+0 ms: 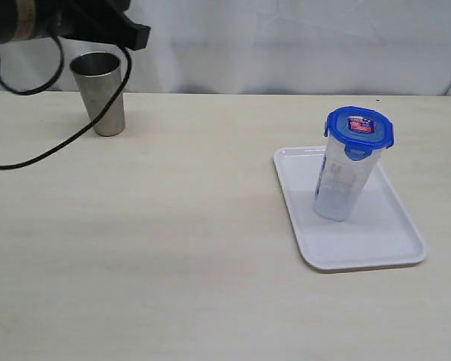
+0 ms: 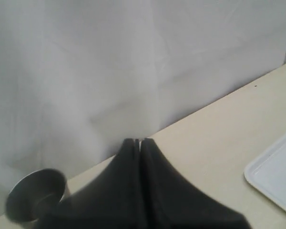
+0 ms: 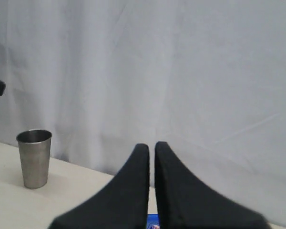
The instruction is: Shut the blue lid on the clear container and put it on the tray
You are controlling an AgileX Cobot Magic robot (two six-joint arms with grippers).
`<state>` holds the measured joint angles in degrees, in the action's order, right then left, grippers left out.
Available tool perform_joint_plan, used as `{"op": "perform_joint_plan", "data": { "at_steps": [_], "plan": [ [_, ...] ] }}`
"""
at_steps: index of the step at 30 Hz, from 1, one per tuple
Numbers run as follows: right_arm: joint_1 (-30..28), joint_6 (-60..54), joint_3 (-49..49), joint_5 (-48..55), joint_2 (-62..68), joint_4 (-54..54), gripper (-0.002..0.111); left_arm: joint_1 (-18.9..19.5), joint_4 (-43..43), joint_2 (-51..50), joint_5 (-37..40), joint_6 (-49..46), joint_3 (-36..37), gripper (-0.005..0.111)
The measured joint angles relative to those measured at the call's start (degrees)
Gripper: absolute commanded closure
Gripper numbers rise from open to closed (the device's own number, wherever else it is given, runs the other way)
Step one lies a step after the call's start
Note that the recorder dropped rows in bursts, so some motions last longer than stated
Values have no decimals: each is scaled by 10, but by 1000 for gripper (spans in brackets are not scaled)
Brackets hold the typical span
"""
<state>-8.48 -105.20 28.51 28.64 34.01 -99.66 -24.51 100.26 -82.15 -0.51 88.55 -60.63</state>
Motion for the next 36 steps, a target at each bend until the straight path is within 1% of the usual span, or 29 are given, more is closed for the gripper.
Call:
{"op": "perform_joint_plan", "data": {
  "at_steps": [4,8,18,23,25,27,29,33,36],
  "plan": [
    [0,15,-24,-19,-74,-1,104,0,0,102,40,12,87,107],
    [0,29,-45,-25,-127,-1,104,0,0,225,69,24,175,107],
    [0,64,-98,-28,-239,-1,104,0,0,575,64,76,347,107],
    [0,85,-134,-29,-321,-1,104,0,0,712,64,104,416,107],
    [0,90,-145,-29,-335,-1,104,0,0,760,64,117,440,107],
    [0,98,-152,-29,-337,-1,104,0,0,801,62,121,465,107],
    [0,109,-155,-29,-338,-1,104,0,0,816,64,125,483,107],
    [0,123,-166,-33,-338,0,104,0,0,818,65,127,506,107],
    [0,127,-172,-37,-338,0,104,0,0,819,52,129,514,107]
  ]
}}
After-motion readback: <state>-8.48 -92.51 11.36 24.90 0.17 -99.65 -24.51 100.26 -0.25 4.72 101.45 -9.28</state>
